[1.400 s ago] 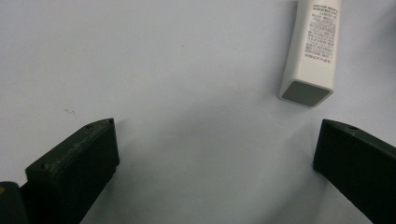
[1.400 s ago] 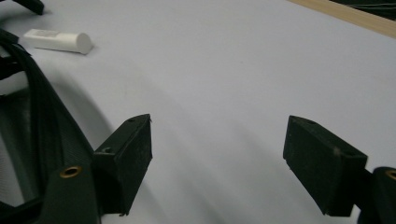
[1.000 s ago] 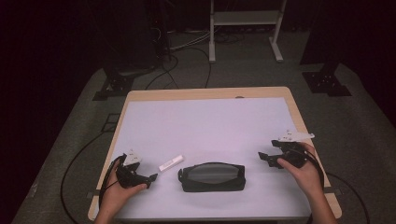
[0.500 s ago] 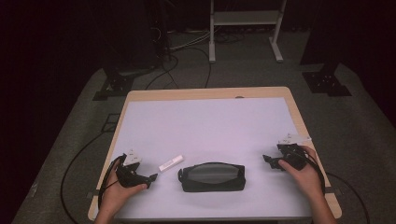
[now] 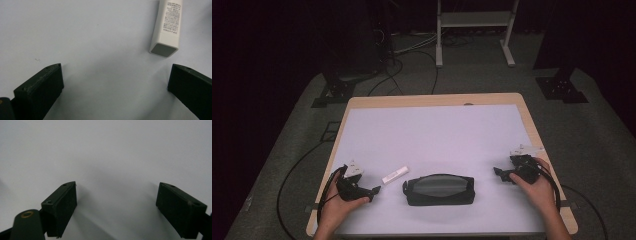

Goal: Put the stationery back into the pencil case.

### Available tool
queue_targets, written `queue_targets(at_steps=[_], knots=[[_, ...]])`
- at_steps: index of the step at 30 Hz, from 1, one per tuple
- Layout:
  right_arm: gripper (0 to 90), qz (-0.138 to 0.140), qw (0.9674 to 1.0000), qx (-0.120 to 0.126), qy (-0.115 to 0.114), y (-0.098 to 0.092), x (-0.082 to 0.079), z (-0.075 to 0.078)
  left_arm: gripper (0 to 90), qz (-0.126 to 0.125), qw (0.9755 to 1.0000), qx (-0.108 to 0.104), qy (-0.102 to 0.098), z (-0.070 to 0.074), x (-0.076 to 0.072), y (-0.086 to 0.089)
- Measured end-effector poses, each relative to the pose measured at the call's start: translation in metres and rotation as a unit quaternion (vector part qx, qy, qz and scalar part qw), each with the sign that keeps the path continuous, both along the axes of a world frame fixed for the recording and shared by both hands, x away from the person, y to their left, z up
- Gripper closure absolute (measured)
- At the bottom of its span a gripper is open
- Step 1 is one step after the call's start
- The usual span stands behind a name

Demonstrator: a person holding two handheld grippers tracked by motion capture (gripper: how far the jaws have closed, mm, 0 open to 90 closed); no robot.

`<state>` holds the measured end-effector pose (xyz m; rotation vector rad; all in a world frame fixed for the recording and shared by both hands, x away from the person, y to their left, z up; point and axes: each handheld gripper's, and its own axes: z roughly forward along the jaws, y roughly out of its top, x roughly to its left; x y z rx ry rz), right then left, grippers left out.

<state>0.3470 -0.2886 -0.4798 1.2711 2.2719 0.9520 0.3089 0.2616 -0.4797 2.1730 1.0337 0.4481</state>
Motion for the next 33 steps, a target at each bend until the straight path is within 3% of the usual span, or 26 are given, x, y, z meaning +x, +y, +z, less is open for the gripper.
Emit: queue_targets(at_steps=[5, 9, 17, 25, 33], knots=[[14.9, -0.001, 0.9998, 0.011, -0.017, -0.001, -0.003, -0.004, 0.0, 0.000, 1.0000, 0.000, -0.002, 0.000, -0.001, 0.000], [14.8, -0.001, 0.9998, 0.011, -0.017, -0.001, -0.003, -0.004, 1.6, 0.000, 1.0000, 0.000, -0.005, 0.001, -0.002, 0.000], [14.8, -0.001, 0.9998, 0.012, -0.016, -0.002, -0.003, -0.004, 19.1, -0.012, 0.9997, -0.019, -0.006, 0.009, -0.006, 0.001], [14.8, -0.001, 0.9998, 0.012, -0.015, -0.002, -0.003, -0.004, 28.9, -0.033, 0.9984, -0.045, -0.007, 0.022, -0.010, -0.003], [14.8, -0.001, 0.9998, 0.012, -0.015, -0.002, -0.003, -0.004, 36.5, -0.059, 0.9969, -0.052, -0.009, 0.035, -0.011, -0.013]])
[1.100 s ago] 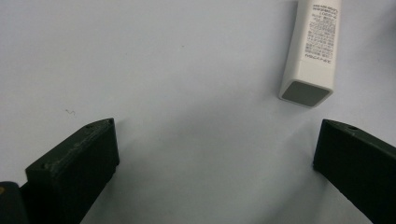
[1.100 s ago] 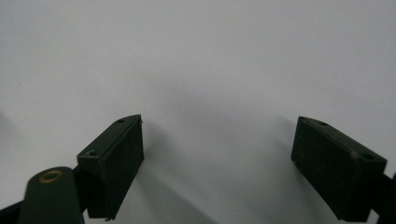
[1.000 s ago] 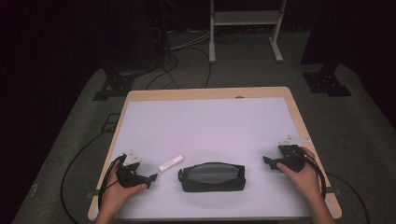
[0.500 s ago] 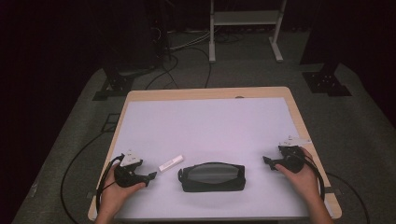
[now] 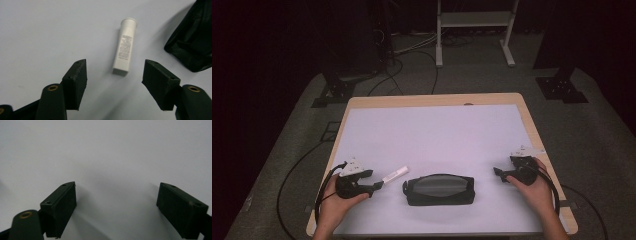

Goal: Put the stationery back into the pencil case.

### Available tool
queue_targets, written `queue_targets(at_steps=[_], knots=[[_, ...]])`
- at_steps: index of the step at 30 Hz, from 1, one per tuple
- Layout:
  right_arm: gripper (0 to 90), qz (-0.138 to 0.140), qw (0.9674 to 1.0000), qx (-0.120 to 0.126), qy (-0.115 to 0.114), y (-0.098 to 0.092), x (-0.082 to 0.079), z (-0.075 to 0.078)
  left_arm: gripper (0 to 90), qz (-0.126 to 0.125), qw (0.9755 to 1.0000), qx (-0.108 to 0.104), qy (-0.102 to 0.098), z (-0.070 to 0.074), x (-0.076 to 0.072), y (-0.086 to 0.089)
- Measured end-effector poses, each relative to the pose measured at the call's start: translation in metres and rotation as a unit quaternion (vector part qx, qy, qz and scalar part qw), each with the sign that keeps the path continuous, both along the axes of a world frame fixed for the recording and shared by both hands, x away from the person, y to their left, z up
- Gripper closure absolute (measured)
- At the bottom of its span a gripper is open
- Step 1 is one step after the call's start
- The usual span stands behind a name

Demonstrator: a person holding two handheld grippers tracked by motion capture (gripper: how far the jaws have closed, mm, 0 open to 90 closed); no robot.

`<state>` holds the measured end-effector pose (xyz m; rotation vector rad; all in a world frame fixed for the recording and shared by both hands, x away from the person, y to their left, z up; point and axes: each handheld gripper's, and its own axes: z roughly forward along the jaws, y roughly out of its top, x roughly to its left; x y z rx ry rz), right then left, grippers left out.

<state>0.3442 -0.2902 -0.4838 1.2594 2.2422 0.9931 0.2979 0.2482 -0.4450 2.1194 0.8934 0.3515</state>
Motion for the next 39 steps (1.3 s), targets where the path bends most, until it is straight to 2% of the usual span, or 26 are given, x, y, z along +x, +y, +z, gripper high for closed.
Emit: queue_targets(at_steps=[9, 16, 21, 24, 27, 39], knots=[[14.8, 0.000, 1.0000, 0.000, 0.000, 0.000, 0.000, 0.000, 38.3, -0.019, 0.9998, -0.002, -0.004, 0.003, 0.010, -0.012], [14.8, 0.000, 1.0000, 0.000, 0.000, 0.000, 0.000, 0.000, 40.6, -0.033, 0.9994, 0.008, -0.002, 0.003, 0.018, -0.020], [14.8, 0.000, 1.0000, 0.000, 0.000, 0.000, 0.000, 0.000, 41.9, -0.043, 0.9990, 0.011, 0.000, 0.002, 0.024, -0.027], [14.8, 0.000, 1.0000, 0.000, 0.000, 0.000, 0.000, 0.000, 42.1, -0.044, 0.9990, 0.006, 0.006, 0.000, 0.028, -0.031], [14.8, -0.001, 1.0000, 0.000, 0.000, 0.000, 0.000, 0.000, 42.0, -0.050, 0.9985, 0.018, 0.011, -0.003, 0.033, -0.035], [14.8, 0.000, 1.0000, 0.000, 0.000, 0.000, 0.000, 0.000, 47.8, -0.063, 0.9973, 0.038, 0.008, -0.012, 0.042, -0.049]])
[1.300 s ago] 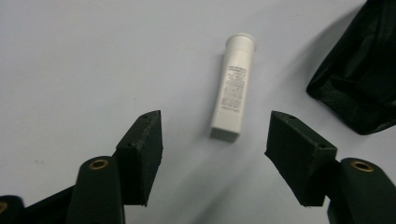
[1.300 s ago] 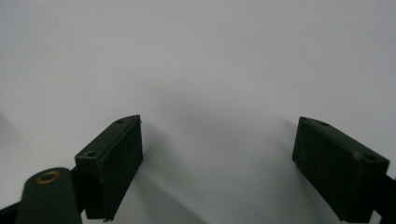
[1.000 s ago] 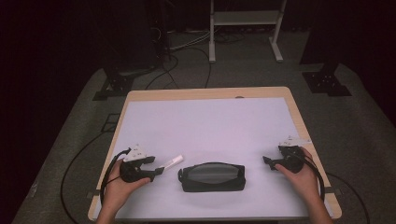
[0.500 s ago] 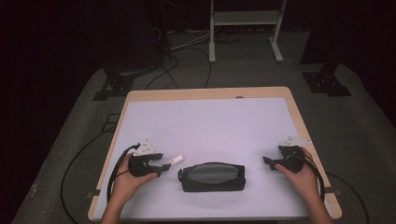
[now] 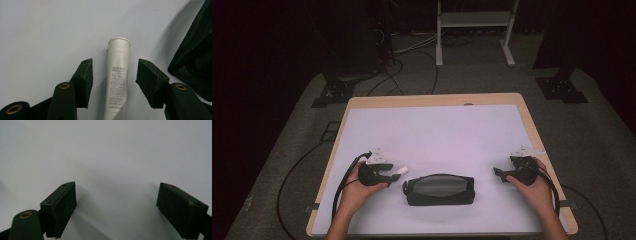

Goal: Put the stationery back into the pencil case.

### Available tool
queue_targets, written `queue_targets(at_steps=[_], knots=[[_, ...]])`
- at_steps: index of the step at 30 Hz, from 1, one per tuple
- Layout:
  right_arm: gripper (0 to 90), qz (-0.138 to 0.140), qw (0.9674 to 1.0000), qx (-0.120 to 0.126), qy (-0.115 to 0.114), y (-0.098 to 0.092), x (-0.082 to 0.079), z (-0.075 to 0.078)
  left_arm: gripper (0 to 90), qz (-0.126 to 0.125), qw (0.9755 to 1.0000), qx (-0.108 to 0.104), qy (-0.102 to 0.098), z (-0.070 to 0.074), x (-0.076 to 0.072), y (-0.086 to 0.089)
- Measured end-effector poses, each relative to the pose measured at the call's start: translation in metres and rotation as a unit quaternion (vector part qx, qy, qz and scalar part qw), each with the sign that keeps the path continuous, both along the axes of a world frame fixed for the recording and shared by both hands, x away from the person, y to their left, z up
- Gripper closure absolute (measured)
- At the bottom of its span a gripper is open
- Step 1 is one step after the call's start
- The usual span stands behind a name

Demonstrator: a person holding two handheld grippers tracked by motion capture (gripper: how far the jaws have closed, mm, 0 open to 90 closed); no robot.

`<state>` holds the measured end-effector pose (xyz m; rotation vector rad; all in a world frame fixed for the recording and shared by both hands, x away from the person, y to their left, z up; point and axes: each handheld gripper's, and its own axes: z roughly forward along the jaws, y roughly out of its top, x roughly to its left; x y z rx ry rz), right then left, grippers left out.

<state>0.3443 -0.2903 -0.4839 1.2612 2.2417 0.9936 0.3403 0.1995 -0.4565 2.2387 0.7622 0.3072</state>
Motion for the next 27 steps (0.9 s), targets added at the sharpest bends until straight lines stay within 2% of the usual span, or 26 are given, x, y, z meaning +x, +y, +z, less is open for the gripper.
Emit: queue_targets(at_steps=[9, 16, 20, 27], knots=[[14.8, 0.000, 1.0000, 0.000, 0.000, 0.000, 0.000, 0.000, 56.7, -0.015, 0.9997, 0.017, 0.006, -0.010, 0.002, -0.007], [14.8, 0.000, 1.0000, 0.000, 0.000, 0.000, 0.000, 0.000, 63.2, -0.014, 0.9998, 0.015, -0.007, -0.012, 0.000, -0.006], [14.8, 0.000, 1.0000, 0.000, 0.000, 0.000, 0.000, 0.000, 68.3, -0.016, 0.9998, 0.010, -0.006, -0.012, 0.000, -0.004], [14.8, 0.000, 1.0000, 0.001, 0.001, 0.000, 0.000, 0.000, 68.7, -0.016, 0.9998, 0.010, -0.006, -0.012, 0.001, -0.004]])
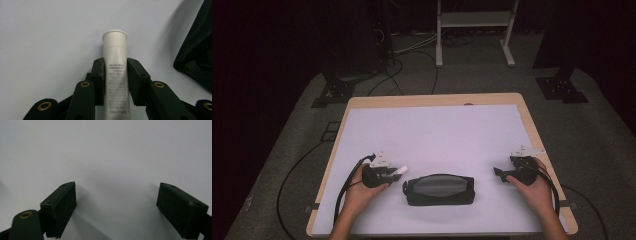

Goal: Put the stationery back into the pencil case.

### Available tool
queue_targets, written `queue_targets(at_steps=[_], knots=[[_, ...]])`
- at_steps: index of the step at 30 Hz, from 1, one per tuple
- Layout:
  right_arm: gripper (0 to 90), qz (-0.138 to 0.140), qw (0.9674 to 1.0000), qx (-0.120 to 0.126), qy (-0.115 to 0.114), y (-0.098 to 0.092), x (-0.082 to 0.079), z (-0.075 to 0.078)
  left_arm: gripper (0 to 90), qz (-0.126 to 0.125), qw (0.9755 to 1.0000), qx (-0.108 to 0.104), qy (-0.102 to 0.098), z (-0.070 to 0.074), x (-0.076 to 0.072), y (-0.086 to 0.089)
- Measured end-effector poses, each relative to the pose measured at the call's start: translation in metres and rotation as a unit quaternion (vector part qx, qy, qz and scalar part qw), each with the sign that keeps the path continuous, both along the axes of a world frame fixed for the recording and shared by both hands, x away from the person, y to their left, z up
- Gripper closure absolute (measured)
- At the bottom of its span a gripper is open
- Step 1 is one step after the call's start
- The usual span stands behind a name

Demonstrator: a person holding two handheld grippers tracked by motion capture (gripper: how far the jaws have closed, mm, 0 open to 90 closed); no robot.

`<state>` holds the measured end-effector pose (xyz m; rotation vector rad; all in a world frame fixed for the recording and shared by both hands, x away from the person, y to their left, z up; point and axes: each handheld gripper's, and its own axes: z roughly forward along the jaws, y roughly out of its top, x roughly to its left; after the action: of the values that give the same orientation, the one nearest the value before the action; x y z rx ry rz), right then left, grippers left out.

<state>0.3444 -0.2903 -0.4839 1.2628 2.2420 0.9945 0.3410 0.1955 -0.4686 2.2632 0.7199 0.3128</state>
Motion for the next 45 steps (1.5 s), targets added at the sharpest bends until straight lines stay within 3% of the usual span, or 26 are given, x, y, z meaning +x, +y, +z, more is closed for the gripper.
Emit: queue_targets(at_steps=[8, 22, 25, 30, 34, 45], knots=[[14.8, 0.000, 1.0000, 0.000, 0.000, 0.000, 0.000, 0.000, 68.7, 0.000, 1.0000, -0.003, 0.005, 0.002, -0.001, 0.001], [14.8, 0.000, 1.0000, 0.000, 0.000, 0.000, 0.000, 0.000, 68.8, -0.004, 0.9994, -0.036, 0.001, 0.013, -0.007, 0.004], [14.8, 0.000, 1.0000, 0.000, 0.000, 0.000, 0.000, 0.000, 70.9, -0.005, 0.9993, -0.038, -0.001, 0.014, -0.008, 0.006], [14.8, 0.000, 1.0000, 0.000, 0.000, 0.000, 0.000, 0.000, 70.9, -0.012, 0.9998, -0.016, 0.001, 0.013, -0.008, 0.005], [14.8, 0.000, 1.0000, 0.000, 0.000, 0.000, 0.000, 0.000, 70.9, -0.015, 0.9998, -0.016, 0.003, 0.012, -0.008, 0.004], [14.8, 0.000, 1.0000, 0.000, 0.000, 0.000, 0.000, 0.000, 70.9, -0.012, 0.9993, -0.035, -0.006, 0.020, -0.012, 0.010]])
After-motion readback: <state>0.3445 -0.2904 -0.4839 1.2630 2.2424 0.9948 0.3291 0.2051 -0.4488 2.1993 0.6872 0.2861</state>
